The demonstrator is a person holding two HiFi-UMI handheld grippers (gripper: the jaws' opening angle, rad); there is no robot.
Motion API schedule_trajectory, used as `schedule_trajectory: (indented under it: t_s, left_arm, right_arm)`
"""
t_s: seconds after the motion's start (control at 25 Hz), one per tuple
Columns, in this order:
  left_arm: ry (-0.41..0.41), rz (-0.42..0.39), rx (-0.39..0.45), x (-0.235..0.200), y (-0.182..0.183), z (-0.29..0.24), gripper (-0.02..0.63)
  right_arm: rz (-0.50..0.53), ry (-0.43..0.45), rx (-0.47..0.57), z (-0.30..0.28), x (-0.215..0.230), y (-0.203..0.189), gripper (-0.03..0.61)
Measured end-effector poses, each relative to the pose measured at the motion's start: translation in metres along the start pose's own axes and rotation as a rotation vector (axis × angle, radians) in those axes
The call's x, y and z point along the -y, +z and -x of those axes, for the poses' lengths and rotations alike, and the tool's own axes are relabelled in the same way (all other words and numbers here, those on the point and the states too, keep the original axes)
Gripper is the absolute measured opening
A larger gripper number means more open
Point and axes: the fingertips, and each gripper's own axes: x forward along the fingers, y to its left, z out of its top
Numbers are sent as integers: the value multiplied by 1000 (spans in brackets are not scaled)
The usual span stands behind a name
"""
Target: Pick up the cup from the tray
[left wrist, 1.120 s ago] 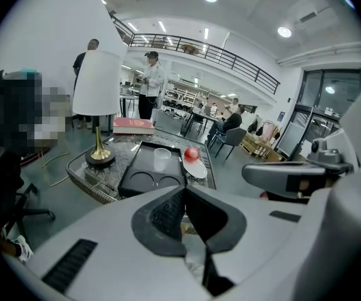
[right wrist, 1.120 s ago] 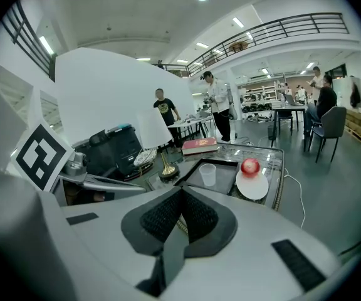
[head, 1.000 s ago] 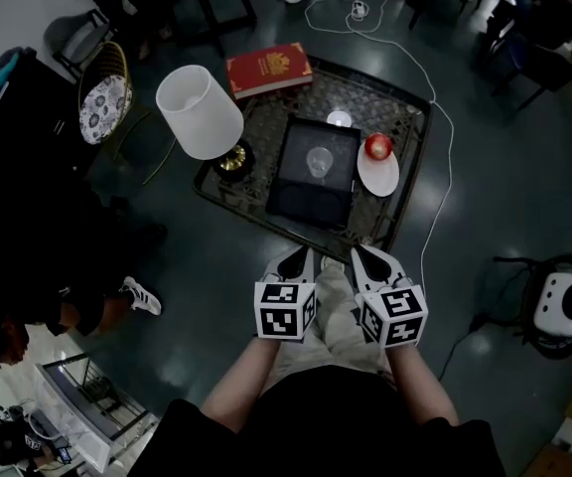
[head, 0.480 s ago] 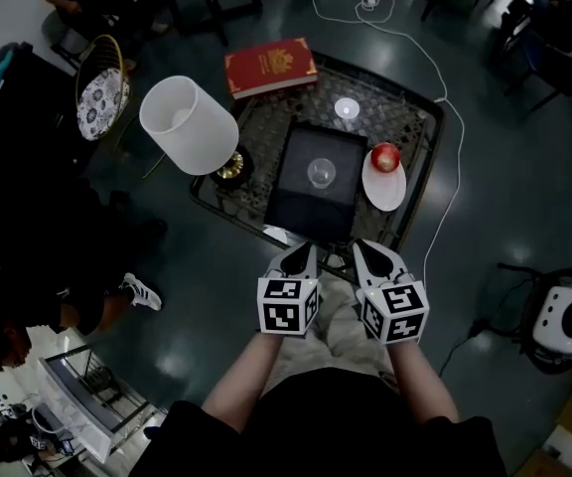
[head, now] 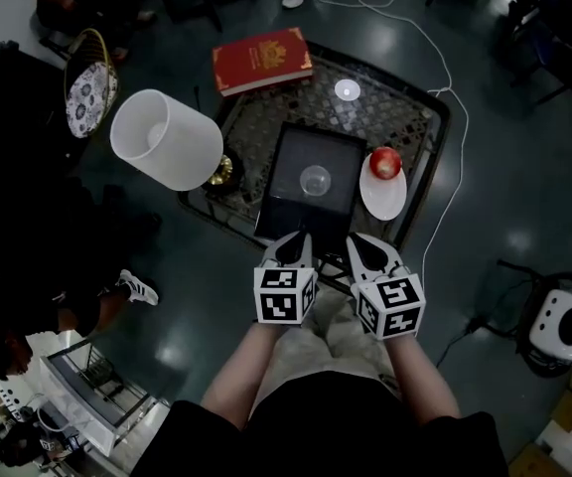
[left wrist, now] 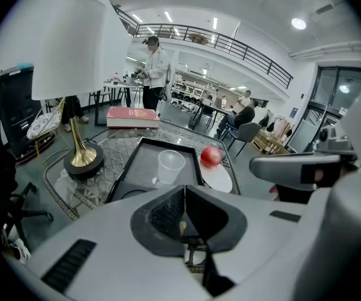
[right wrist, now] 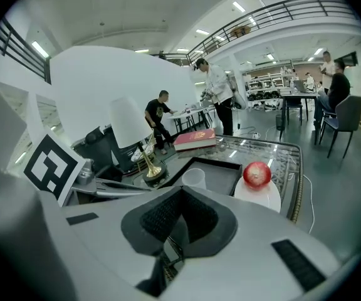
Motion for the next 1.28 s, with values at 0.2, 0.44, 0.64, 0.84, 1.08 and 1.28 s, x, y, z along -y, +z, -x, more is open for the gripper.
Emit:
schedule_trajectory:
  t_s: [0.2,0.44,0.64,0.84,1.08,1.28]
  left_arm:
    - [14,6,-29,-7,4,-27,15]
    - [29,-18,-60,-15,7,-57,95]
    - [55,-41,-74,-23,6,-81,158]
    - [63,-78,-100,-28,4,-104,222]
    - [65,-98,-120,-28,4,-124,273]
    - [80,-128,-129,-32,9,-142,321]
  right_arm:
    - [-9,11,-23,-17,13,2,11]
    - [-20,13,-42,-31,26,3,11]
    - [-38,15,-50,-39,34,1,11]
    - [-54,18,-58,-45,39,-1,11]
    - [-70,13,-67,-50,46,-5,11]
    - [-82,12,-73,-55,50,-7,9]
